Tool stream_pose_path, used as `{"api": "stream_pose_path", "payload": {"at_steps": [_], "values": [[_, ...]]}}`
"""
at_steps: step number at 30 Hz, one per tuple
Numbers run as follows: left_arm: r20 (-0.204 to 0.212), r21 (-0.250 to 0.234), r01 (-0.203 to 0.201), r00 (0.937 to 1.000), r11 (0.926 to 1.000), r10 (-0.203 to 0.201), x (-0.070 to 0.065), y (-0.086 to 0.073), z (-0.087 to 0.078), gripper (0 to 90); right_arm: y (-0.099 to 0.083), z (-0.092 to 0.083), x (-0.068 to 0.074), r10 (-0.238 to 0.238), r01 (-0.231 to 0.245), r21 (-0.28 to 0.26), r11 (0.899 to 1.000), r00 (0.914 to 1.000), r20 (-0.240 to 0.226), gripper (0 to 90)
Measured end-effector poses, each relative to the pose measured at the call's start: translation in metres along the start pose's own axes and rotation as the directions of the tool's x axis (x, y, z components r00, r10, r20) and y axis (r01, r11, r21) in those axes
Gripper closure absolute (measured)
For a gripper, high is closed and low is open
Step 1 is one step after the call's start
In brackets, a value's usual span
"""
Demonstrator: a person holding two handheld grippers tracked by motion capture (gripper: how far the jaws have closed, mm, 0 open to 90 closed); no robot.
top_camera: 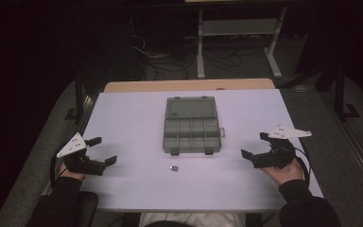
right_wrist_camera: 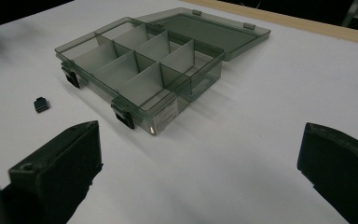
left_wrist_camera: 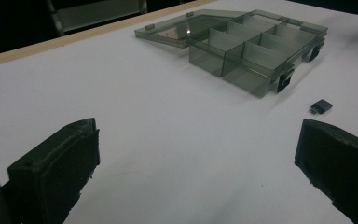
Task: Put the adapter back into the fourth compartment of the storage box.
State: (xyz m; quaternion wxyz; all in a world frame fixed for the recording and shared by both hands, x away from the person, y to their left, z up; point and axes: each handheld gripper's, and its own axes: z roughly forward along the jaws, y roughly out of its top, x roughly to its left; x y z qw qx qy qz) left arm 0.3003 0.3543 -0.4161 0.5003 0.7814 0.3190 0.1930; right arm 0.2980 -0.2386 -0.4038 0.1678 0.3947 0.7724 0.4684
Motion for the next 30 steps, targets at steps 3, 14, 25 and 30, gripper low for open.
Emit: {"api": "stream_pose_path", "payload": {"at_steps": [3, 14, 25, 30], "values": [[0.000, 0.002, -0.001, 1.0000, 1.0000, 0.001, 0.000, 0.000, 0.000, 0.0, 0.000, 0.000, 0.000, -0.004, 0.004, 0.007, 1.000, 1.0000, 0.001, 0.0], [0.000, 0.008, -0.010, 1.0000, 0.9999, 0.010, 0.000, 0.000, 0.001, 0.0, 0.000, 0.002, 0.002, -0.025, 0.025, 0.023, 0.999, 0.9997, -0.009, 0.0], [0.003, 0.010, -0.008, 1.0000, 0.9999, 0.008, 0.000, 0.000, 0.001, 0.0, 0.002, 0.003, 0.008, -0.042, 0.043, 0.038, 0.998, 0.9987, -0.030, 0.0], [0.003, 0.010, -0.007, 1.0000, 0.9999, 0.007, 0.000, 0.000, 0.000, 0.0, 0.004, 0.003, 0.011, -0.053, 0.055, 0.040, 0.998, 0.9979, -0.036, 0.0]]}}
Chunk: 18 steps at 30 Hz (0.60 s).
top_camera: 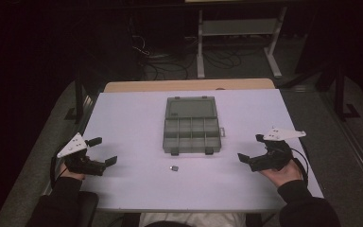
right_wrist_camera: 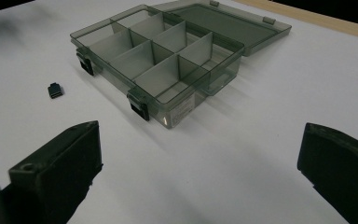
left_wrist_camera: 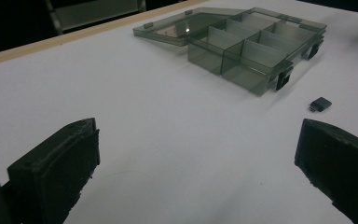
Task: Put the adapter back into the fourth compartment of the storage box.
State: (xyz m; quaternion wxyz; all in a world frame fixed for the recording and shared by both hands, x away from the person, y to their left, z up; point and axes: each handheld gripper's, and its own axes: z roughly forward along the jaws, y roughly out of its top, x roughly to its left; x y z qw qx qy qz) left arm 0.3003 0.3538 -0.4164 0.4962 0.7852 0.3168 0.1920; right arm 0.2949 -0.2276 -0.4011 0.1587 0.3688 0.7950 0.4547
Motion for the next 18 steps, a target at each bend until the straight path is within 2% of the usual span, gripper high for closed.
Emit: {"api": "stream_pose_path", "payload": {"at_steps": [12, 13, 18], "values": [[-0.002, 0.009, 0.003, 1.0000, 1.0000, -0.003, 0.000, 0.000, 0.001, 0.0, 0.018, 0.009, 0.014, -0.070, 0.072, 0.037, 0.997, 0.9966, -0.043, 0.0], [-0.003, 0.010, 0.003, 1.0000, 0.9999, -0.003, 0.000, 0.000, 0.001, 0.0, 0.024, 0.011, 0.018, -0.088, 0.091, 0.048, 0.995, 0.9947, -0.054, 0.0], [-0.004, 0.009, 0.003, 1.0000, 1.0000, -0.003, 0.001, 0.000, 0.000, 0.0, 0.034, 0.014, 0.026, -0.117, 0.120, 0.045, 0.992, 0.9907, -0.069, 0.0]]}}
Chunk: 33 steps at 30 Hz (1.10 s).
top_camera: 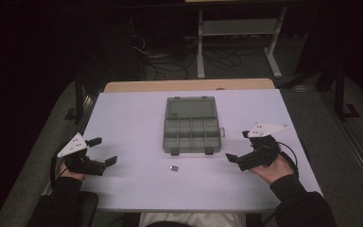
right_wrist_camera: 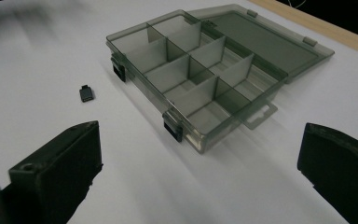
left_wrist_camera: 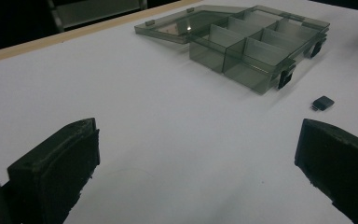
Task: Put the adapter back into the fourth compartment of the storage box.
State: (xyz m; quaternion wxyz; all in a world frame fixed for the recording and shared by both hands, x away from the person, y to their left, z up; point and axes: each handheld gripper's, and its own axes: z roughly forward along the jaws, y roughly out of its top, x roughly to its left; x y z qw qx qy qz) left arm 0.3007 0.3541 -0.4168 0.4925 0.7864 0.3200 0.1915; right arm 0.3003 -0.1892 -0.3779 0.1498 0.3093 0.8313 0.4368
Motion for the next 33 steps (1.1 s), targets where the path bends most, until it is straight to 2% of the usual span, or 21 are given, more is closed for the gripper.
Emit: {"api": "stream_pose_path", "payload": {"at_steps": [13, 21, 33], "values": [[0.002, 0.004, 0.000, 1.0000, 1.0000, 0.000, 0.000, 0.000, 0.000, 0.0, 0.019, 0.007, 0.011, -0.039, 0.040, 0.007, 0.999, 0.9982, -0.046, 0.0], [0.004, 0.005, 0.000, 1.0000, 1.0000, 0.000, 0.000, 0.000, 0.000, 0.0, 0.027, 0.016, 0.017, -0.063, 0.065, 0.030, 0.997, 0.9955, -0.071, 0.0], [0.006, 0.004, 0.001, 1.0000, 1.0000, -0.001, 0.000, 0.000, 0.000, 0.0, 0.034, 0.023, 0.021, -0.072, 0.077, 0.048, 0.996, 0.9926, -0.097, 0.0]]}}
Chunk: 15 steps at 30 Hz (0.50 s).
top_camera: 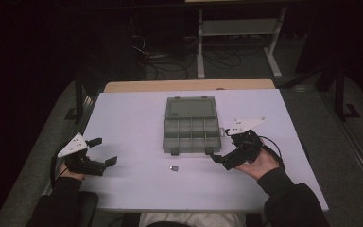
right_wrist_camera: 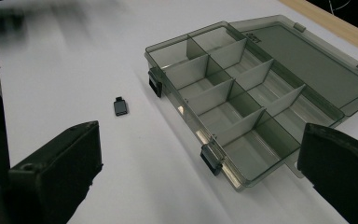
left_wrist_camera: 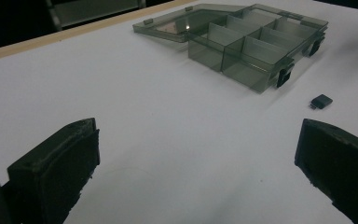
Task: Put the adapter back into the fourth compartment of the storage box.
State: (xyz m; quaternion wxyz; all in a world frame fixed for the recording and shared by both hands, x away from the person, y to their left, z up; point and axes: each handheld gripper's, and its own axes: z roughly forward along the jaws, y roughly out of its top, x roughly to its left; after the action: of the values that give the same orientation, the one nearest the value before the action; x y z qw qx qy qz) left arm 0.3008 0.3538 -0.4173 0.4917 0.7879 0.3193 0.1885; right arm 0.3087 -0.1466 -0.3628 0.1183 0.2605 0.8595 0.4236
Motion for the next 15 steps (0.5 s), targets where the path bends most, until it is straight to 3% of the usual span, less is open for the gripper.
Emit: {"api": "stream_pose_path", "payload": {"at_steps": [15], "values": [[0.000, 0.000, -0.001, 1.0000, 1.0000, 0.001, 0.000, 0.000, 0.000, 0.0, 0.015, 0.016, 0.008, -0.026, 0.028, 0.045, 0.999, 0.9984, -0.051, 0.0]]}}
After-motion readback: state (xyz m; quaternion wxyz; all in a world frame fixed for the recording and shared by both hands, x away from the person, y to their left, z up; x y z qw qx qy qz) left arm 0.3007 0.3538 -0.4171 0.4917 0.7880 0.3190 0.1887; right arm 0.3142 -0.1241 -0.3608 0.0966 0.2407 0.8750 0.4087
